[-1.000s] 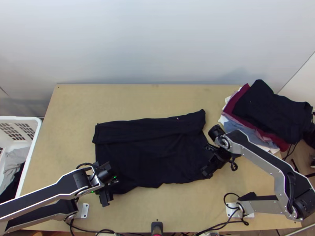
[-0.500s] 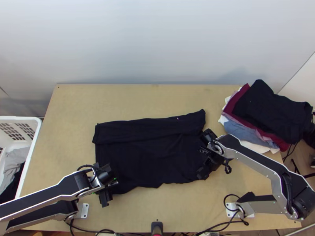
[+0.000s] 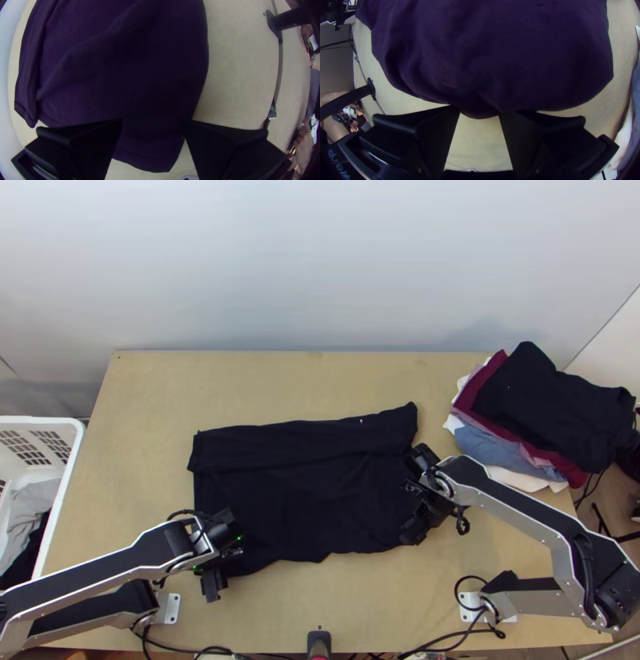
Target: Fold the t-shirt
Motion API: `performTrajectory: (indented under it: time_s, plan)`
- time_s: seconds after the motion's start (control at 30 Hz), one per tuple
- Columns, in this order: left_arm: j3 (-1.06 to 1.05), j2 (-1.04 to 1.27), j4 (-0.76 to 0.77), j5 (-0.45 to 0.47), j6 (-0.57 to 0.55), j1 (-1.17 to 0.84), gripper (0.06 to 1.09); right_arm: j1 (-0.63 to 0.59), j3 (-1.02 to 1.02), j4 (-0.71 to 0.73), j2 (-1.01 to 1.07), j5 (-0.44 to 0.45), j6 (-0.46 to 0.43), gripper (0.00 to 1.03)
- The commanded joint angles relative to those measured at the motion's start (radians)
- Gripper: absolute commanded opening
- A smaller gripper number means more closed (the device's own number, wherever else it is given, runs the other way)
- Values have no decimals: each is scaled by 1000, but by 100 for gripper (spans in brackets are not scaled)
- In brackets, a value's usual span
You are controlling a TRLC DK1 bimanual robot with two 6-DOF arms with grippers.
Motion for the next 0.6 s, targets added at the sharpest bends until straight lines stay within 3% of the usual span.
performTrajectory:
  time_s: [0.0,0.23,0.37,0.57]
  plan:
    - [11,41,13,22,27,33,79,9,-3,27,2,-4,3,37]
    - [3,5,26,22,37,79,31,11,-6,47,2,-5,0,6]
    - [11,-25,15,22,40,101,13,11,0,34,-8,-5,-6,3]
    - [72,-72,-51,40,52,173,10,-12,19,-55,-87,-10,-14,3]
